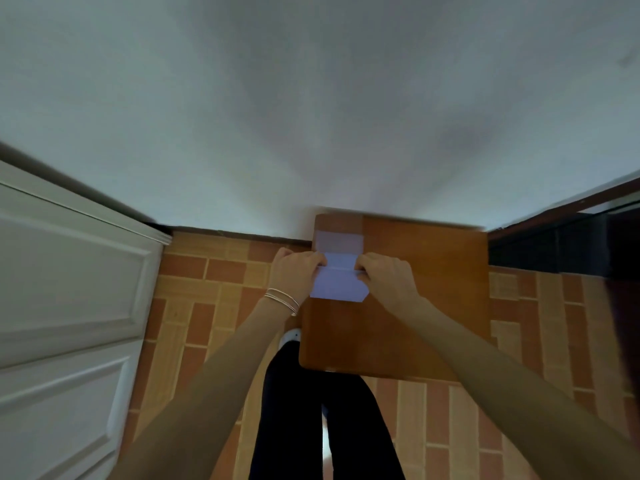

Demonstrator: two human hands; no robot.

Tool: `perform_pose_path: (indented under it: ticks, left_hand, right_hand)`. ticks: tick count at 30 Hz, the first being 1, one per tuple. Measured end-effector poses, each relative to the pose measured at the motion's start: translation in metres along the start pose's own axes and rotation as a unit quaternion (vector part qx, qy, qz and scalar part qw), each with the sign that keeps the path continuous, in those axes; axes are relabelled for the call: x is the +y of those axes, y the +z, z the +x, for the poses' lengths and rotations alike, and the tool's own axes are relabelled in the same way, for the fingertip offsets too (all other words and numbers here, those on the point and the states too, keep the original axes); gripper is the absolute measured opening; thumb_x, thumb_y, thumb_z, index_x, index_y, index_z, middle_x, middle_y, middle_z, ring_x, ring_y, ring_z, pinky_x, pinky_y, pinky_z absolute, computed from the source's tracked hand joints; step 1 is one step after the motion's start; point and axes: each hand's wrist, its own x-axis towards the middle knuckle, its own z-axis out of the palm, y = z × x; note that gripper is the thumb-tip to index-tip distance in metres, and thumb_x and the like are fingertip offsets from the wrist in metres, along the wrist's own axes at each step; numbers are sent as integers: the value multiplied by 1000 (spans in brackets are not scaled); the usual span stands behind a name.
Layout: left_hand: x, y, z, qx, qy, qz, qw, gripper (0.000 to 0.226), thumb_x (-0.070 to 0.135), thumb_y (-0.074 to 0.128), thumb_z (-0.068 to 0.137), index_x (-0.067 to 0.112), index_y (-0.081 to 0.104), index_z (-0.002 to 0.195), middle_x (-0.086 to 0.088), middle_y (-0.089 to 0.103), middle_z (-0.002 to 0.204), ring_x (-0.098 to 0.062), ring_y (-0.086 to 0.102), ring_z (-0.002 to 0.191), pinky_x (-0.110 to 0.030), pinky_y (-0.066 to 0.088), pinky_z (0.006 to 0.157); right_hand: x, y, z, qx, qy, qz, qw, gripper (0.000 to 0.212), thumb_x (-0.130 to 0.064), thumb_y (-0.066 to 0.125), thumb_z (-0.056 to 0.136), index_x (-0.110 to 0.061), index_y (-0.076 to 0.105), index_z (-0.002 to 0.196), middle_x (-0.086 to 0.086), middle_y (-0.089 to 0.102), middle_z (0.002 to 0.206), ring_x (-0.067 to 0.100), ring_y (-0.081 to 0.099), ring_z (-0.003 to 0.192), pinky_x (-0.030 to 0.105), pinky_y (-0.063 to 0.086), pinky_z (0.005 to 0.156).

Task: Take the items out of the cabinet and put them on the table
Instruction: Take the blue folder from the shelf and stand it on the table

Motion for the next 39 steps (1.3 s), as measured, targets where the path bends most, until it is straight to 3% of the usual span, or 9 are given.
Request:
perform_pose_path:
  ticks: [4, 8, 13, 18, 22, 26, 32, 36, 39]
  left_hand:
    - [-1, -4, 7, 28, 21, 12, 999, 25, 3, 83, 59, 18, 68, 71, 5, 65, 59, -18, 60, 50, -30, 39, 70]
    - [0, -10, 14, 59, 35, 19, 997, 22, 3, 81, 62, 18, 69, 73, 4, 66, 60, -18, 60, 50, -29, 27, 69]
    - [0, 2, 12, 57, 52, 41, 996, 22, 9, 83, 61, 20, 67, 70, 4, 63, 56, -17, 58, 50, -30, 39, 70]
    - [-9, 9, 18, 94, 63, 56, 992, 23, 12, 87, 55, 18, 71, 70, -3, 65, 79, -25, 60, 74, -34, 46, 65]
    - [-11, 10, 26, 97, 43, 58, 993, 40, 9, 86, 53, 17, 69, 89, -9, 61, 98, -28, 59, 85, -35, 48, 67]
    - [-14, 17, 34, 31, 6, 47, 998, 76, 8, 86, 50, 14, 58, 121, -18, 58, 118, -35, 59, 102, -40, 51, 75]
    - [-12, 21, 49, -36, -1, 52, 998, 61, 8, 84, 58, 15, 63, 114, -8, 65, 107, -28, 62, 93, -39, 50, 76]
    - [-14, 23, 57, -6, 21, 55, 998, 36, 4, 86, 48, 15, 67, 77, -3, 66, 71, -23, 63, 62, -31, 50, 60]
    - [-15, 25, 64, -3, 29, 58, 998, 28, 6, 85, 52, 17, 66, 68, 1, 62, 59, -20, 60, 52, -26, 47, 55]
  right_hand:
    - [4, -5, 9, 40, -2, -2, 999, 12, -10, 76, 72, -13, 64, 69, 1, 65, 65, 22, 57, 48, 13, 13, 44]
    - [9, -12, 14, 73, -17, -5, 997, 17, -11, 79, 67, -16, 63, 66, -2, 63, 62, 18, 56, 47, 10, 12, 43]
    - [10, -1, 14, 79, -26, -27, 996, 23, -6, 78, 64, -17, 57, 64, -2, 57, 58, 17, 50, 45, 19, 25, 36]
    - [8, 11, 23, 102, -25, -42, 994, 23, -6, 80, 63, -16, 59, 64, -2, 57, 59, 15, 49, 46, 12, 12, 41]
    - [13, 20, 29, 124, -36, -92, 987, 32, -16, 84, 60, -12, 66, 85, 9, 64, 89, 25, 58, 79, 29, 46, 55]
    - [14, 18, 36, 116, -10, -79, 990, 66, -20, 84, 55, -9, 55, 113, 19, 60, 108, 34, 57, 95, 39, 50, 70]
    - [16, 12, 41, 59, -13, -40, 997, 46, -15, 86, 55, -11, 67, 96, 6, 68, 82, 22, 61, 62, 21, 40, 41]
    - [18, 7, 51, 54, -31, -85, 994, 27, -9, 83, 54, -16, 64, 71, -1, 57, 56, 17, 50, 43, 16, 22, 39]
    - [22, 4, 54, 66, -36, -97, 992, 25, -8, 82, 55, -17, 63, 69, -2, 56, 53, 15, 49, 42, 18, 21, 42]
